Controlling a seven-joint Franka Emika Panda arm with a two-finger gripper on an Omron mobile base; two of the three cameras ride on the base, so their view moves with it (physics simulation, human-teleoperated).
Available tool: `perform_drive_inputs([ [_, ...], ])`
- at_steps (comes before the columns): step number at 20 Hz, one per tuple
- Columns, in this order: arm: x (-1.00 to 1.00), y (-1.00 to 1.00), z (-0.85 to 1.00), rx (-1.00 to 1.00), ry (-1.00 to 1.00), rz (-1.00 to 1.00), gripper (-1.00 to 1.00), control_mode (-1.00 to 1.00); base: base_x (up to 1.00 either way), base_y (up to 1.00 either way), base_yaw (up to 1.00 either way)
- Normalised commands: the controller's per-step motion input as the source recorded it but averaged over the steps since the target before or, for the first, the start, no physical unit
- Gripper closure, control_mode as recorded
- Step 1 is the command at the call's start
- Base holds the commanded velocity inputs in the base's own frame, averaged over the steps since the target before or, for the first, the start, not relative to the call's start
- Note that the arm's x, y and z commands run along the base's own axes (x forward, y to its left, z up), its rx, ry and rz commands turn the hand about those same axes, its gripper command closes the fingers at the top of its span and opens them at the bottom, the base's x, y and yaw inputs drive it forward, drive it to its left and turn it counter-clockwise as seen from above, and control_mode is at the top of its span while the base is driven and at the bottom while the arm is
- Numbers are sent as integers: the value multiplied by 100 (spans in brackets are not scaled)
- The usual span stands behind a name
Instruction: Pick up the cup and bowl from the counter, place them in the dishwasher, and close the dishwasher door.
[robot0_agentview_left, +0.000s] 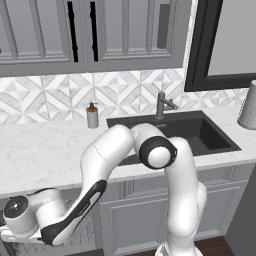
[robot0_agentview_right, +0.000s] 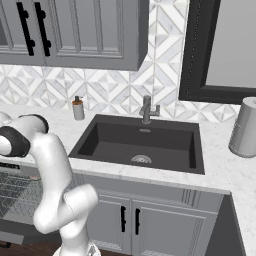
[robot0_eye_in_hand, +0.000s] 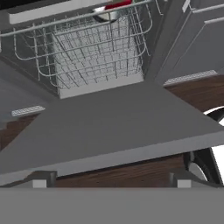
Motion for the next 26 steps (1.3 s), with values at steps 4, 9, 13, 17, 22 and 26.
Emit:
perform_drive_inputs([
  [4, -100, -18, 75, 1, -14, 0, -100, -100, 0, 0, 0],
  [9, -100, 0, 0, -17, -20, 0, -100, -100, 0, 0, 0],
  [13, -99, 20, 0, -26, 7, -1, -100, -100, 0, 0, 0],
  [17, -95, 40, -51, -37, 24, -9, -100, -100, 0, 0, 0],
  [22, -62, 16, -98, -28, -4, -2, -100, -100, 0, 0, 0],
  [26, -13, 5, -95, -5, -35, 0, -100, -100, 0, 0, 0],
])
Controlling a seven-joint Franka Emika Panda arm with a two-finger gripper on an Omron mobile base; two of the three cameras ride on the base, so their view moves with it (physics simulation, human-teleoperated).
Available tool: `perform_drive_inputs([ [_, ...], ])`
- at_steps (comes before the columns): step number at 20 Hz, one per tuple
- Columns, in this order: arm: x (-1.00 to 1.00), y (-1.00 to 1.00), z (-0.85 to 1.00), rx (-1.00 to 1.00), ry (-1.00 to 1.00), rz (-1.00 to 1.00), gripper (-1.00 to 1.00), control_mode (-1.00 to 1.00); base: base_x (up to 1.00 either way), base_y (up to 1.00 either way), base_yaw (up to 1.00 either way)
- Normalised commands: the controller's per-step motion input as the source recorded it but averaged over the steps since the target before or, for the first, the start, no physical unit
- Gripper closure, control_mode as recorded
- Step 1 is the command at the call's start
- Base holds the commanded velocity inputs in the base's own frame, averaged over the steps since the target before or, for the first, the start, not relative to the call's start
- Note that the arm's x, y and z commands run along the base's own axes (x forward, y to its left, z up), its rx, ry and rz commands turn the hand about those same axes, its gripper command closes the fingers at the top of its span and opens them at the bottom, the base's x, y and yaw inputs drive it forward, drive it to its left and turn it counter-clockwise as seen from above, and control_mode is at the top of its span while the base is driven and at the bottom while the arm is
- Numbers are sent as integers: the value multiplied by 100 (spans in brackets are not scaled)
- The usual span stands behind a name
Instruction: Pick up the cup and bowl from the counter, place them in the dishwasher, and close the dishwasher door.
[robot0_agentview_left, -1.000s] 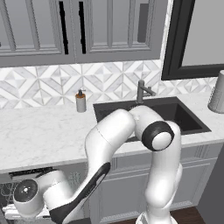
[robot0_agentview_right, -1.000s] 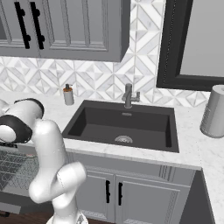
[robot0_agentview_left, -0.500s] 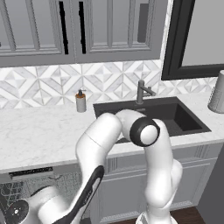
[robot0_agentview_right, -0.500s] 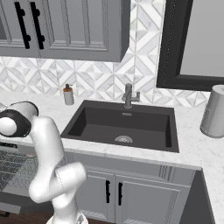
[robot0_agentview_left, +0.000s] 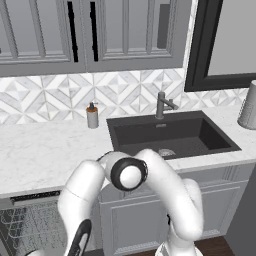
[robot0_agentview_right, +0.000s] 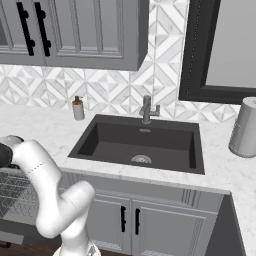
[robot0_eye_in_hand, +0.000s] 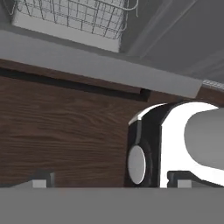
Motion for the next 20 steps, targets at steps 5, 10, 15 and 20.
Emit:
perform_drive_inputs([
  [5, 26, -14, -100, 5, -30, -6, -100, -100, 0, 0, 0],
  [10, 87, -20, -100, 34, -15, -21, -100, -100, 0, 0, 0],
  [15, 99, -12, -100, 52, -24, -28, -100, -100, 0, 0, 0],
  [20, 41, -2, -77, 33, -16, -29, -100, -100, 0, 0, 0],
])
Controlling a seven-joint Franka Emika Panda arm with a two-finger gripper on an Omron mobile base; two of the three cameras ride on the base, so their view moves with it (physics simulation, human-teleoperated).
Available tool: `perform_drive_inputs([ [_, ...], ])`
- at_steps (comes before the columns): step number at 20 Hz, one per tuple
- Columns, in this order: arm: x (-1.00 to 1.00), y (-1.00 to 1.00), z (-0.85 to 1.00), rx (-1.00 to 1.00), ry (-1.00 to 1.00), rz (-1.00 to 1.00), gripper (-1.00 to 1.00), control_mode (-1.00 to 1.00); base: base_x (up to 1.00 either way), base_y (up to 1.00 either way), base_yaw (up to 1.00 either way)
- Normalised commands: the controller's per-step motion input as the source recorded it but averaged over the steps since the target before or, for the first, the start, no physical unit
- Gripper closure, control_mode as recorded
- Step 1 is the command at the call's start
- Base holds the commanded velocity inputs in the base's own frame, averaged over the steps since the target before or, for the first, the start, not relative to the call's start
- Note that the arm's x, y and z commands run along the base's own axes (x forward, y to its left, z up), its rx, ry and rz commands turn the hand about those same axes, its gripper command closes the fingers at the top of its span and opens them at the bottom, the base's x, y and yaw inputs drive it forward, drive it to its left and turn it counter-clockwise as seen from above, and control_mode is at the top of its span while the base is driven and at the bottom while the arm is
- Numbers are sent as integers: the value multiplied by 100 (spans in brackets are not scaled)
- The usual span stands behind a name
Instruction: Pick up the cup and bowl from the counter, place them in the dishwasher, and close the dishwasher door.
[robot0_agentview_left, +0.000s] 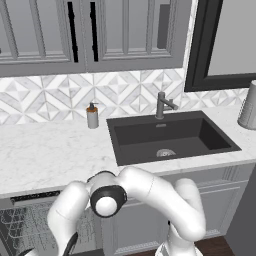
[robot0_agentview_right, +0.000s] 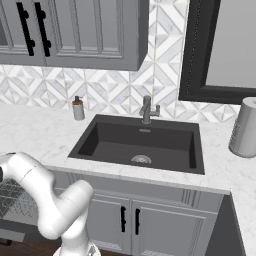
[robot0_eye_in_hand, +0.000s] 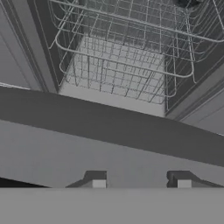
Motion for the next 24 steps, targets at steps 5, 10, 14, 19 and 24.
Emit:
perform_drive_inputs([
  [5, -27, 0, -45, 11, -4, -33, -100, -100, 0, 0, 0],
  [10, -96, 0, -25, 1, 0, -47, -100, -100, 0, 0, 0],
  [14, -65, 0, -76, 13, -9, -36, -100, -100, 0, 0, 0],
  [19, -15, -11, -100, 44, -32, -3, -100, -100, 0, 0, 0],
  [24, 49, -46, -100, 39, -35, 2, -100, -100, 0, 0, 0],
])
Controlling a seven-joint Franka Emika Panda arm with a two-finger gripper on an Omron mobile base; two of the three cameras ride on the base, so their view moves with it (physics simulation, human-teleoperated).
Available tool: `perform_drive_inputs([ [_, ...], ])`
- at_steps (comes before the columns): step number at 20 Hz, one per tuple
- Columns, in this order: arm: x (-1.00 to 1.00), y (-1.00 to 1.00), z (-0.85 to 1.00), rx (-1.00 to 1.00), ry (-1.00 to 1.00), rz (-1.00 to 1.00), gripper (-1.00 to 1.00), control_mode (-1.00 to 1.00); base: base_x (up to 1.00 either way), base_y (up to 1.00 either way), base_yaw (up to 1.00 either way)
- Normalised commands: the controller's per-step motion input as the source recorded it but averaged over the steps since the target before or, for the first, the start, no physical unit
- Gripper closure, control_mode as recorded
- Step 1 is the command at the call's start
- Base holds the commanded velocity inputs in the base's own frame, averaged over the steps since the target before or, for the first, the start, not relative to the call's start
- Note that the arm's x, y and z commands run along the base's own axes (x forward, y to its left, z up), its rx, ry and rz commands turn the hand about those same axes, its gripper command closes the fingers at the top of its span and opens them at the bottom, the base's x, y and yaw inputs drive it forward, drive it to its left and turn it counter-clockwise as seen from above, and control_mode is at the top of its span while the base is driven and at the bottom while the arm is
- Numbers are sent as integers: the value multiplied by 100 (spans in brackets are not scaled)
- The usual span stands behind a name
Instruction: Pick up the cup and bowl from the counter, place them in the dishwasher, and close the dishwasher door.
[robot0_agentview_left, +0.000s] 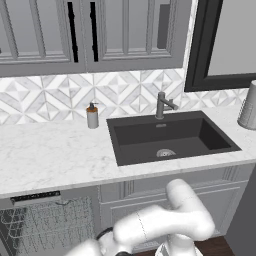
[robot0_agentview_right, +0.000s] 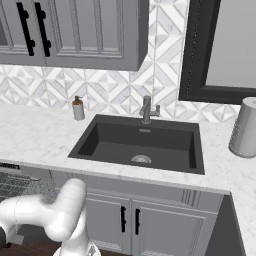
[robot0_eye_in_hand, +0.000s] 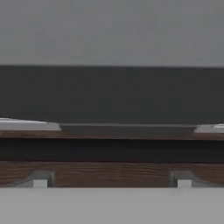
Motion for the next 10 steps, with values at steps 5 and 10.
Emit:
perform_drive_inputs([
  [5, 100, -58, -98, 27, -14, -40, -100, -100, 0, 0, 0],
  [10, 96, -59, -32, 35, -32, -49, -100, -100, 0, 0, 0],
])
